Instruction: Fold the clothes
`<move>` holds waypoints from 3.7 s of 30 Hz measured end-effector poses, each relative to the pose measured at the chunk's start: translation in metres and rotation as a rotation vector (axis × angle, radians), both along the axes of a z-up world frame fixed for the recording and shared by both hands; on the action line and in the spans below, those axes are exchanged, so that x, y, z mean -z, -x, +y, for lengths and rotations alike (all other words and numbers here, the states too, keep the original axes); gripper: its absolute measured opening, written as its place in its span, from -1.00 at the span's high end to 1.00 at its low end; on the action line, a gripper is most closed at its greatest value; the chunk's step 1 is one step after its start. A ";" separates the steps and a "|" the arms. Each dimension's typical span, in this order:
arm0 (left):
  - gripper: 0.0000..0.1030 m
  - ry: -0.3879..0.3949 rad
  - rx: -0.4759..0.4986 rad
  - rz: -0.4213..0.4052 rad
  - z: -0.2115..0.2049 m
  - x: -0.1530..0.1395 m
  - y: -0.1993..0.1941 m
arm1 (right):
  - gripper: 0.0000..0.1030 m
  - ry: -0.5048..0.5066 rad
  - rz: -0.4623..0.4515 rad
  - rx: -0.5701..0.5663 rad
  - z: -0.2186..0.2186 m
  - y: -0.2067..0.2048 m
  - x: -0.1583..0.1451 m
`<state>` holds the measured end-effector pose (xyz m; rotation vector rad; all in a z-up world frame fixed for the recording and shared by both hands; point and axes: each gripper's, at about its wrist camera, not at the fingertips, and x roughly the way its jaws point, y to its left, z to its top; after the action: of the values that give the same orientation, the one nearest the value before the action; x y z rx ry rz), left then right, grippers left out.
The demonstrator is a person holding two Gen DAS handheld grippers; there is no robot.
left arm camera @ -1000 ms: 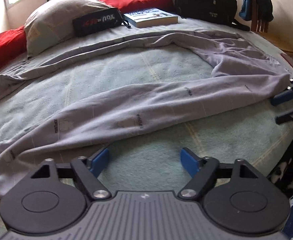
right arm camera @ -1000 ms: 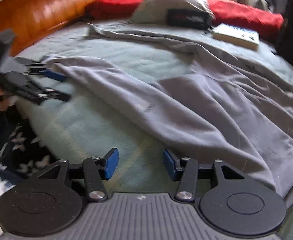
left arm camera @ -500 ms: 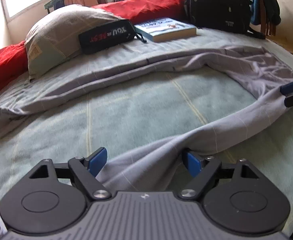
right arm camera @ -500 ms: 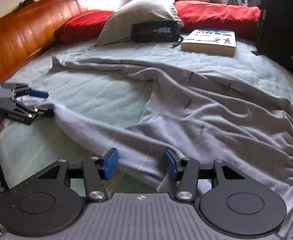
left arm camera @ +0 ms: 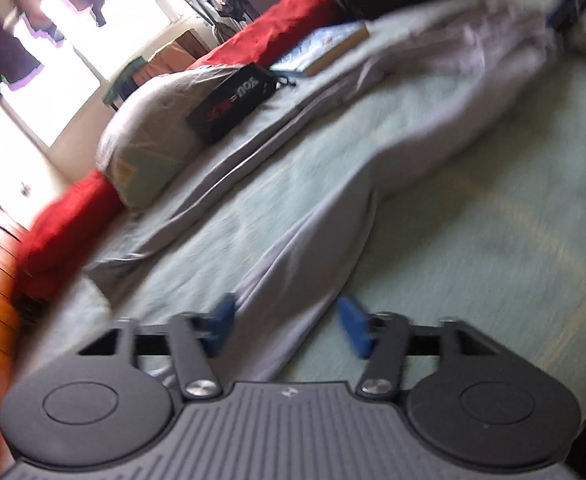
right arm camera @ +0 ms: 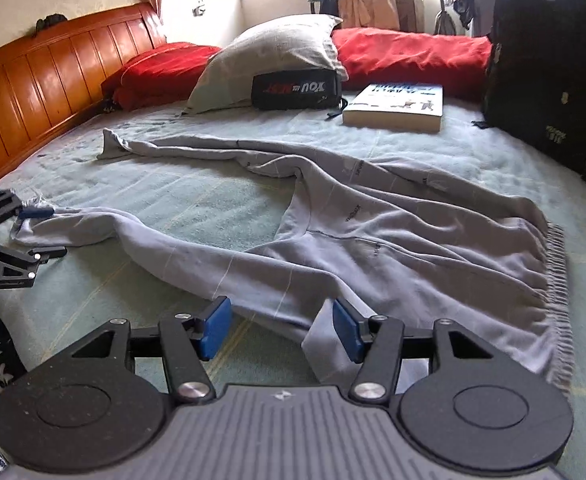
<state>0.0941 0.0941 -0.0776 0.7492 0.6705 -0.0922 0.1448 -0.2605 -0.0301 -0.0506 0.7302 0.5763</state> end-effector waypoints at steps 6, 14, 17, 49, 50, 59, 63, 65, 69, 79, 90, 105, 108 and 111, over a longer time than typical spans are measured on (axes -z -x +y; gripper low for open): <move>0.16 -0.180 0.110 0.021 -0.013 0.018 -0.004 | -0.25 -0.015 -0.020 0.000 -0.002 0.015 -0.008; 0.95 -0.305 0.176 0.025 -0.037 0.040 -0.023 | -0.26 -0.004 -0.030 -0.002 0.004 0.024 -0.007; 0.96 -0.227 0.157 0.008 -0.031 0.028 -0.015 | -0.26 0.038 -0.064 -0.020 0.007 0.033 -0.010; 0.95 0.128 -0.003 -0.063 0.020 -0.016 -0.008 | 0.92 0.529 -0.223 -0.191 0.015 0.049 0.047; 0.95 0.127 -0.003 -0.065 0.020 -0.017 -0.008 | 0.92 0.536 -0.224 -0.192 0.015 0.050 0.045; 0.95 0.094 0.003 -0.097 0.025 -0.037 0.026 | 0.93 0.394 -0.157 -0.232 -0.016 0.077 0.002; 0.95 0.078 -0.010 -0.100 0.030 -0.045 0.044 | 0.93 0.354 -0.126 -0.239 -0.030 0.087 -0.009; 0.95 0.076 -0.024 -0.094 0.032 -0.045 0.051 | 0.93 0.340 -0.107 -0.246 -0.034 0.091 -0.010; 0.95 0.069 -0.041 -0.080 0.035 -0.044 0.065 | 0.91 0.331 -0.034 -0.284 -0.031 0.096 0.004; 0.74 0.244 -0.038 -0.029 0.016 -0.051 0.061 | 0.49 0.112 0.065 -0.001 -0.081 0.088 0.009; 0.52 0.408 0.083 0.009 -0.060 -0.036 0.041 | 0.18 -0.489 0.246 0.458 -0.187 0.037 0.072; 0.32 0.472 0.031 0.077 -0.080 -0.021 0.042 | 0.85 -0.380 0.126 0.636 -0.202 0.060 0.073; 0.32 0.495 -0.010 0.124 -0.076 -0.014 0.034 | 0.85 -0.357 0.137 0.651 -0.205 0.064 0.075; 0.32 0.521 -0.064 0.147 -0.067 -0.011 0.032 | 0.72 -0.336 0.133 0.670 -0.200 0.067 0.067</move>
<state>0.0617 0.0270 -0.0665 0.2203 0.7676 -0.2550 0.0777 -0.4608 -0.0971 0.5311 0.7180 0.0521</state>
